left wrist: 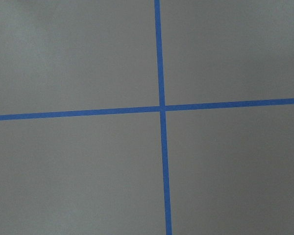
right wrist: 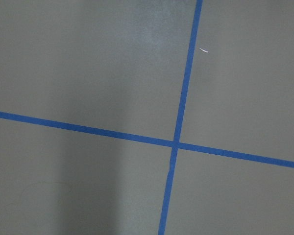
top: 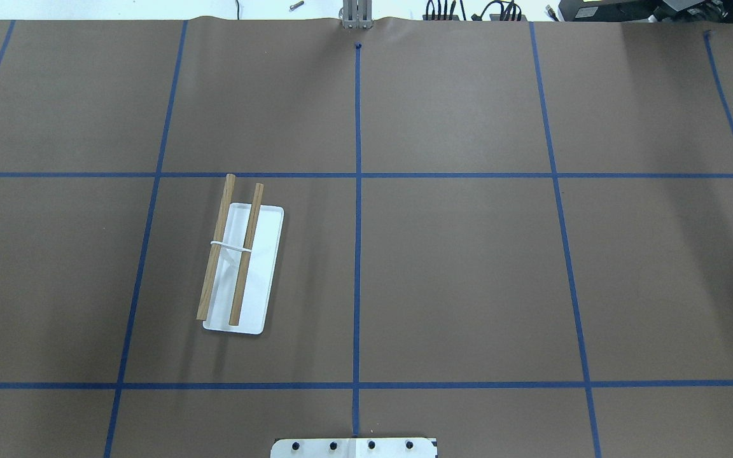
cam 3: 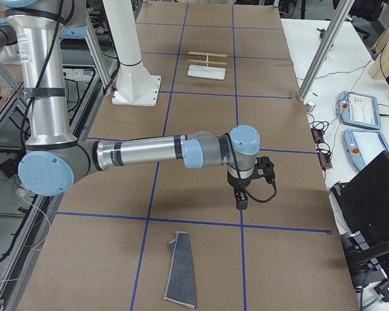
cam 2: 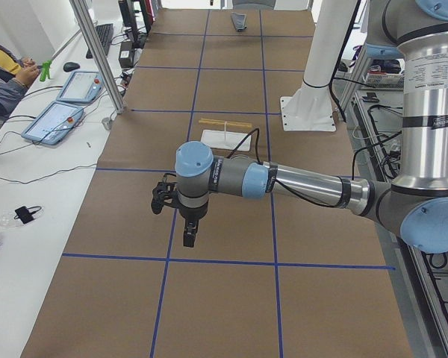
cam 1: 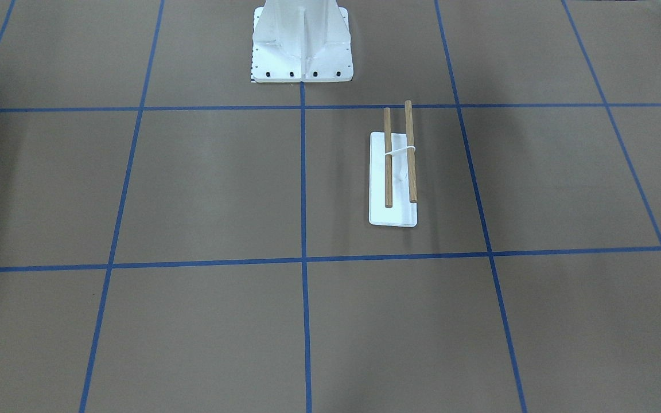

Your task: Hang towel on rack

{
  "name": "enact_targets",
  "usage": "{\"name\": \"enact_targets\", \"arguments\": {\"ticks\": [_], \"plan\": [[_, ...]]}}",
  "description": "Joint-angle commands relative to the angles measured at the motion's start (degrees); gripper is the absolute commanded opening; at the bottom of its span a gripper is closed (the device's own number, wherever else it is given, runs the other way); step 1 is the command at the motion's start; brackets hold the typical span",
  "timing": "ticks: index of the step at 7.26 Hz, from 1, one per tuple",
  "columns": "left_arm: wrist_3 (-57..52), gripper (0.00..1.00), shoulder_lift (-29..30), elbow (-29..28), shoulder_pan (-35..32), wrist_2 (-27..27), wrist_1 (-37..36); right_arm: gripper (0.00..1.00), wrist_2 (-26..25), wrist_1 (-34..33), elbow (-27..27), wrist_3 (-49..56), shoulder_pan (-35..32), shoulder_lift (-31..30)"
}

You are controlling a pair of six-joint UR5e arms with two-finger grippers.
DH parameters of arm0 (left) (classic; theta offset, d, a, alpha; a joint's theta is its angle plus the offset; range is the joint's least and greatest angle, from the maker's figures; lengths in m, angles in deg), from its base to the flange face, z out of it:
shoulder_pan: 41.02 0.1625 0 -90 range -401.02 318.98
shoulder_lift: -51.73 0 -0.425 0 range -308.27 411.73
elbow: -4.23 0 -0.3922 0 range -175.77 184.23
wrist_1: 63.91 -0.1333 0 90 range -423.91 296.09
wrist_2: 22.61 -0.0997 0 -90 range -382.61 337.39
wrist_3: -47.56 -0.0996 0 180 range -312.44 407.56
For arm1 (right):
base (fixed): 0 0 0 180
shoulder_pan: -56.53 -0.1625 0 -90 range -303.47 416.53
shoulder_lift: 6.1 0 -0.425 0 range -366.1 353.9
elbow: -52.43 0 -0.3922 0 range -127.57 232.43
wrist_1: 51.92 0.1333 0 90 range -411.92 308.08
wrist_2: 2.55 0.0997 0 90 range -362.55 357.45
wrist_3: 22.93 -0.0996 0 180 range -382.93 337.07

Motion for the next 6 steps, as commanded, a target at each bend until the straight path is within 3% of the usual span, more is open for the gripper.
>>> {"name": "enact_targets", "arguments": {"ticks": [1,6], "plan": [[-2.1,0.98,-2.5,-0.3,0.0,0.1,4.1,1.00,5.4,-7.1,0.6,0.0,-0.2,2.1],[-2.3,0.98,-2.7,-1.8,0.1,0.2,6.5,1.00,6.3,-6.6,0.8,-0.1,-0.1,0.6]]}}
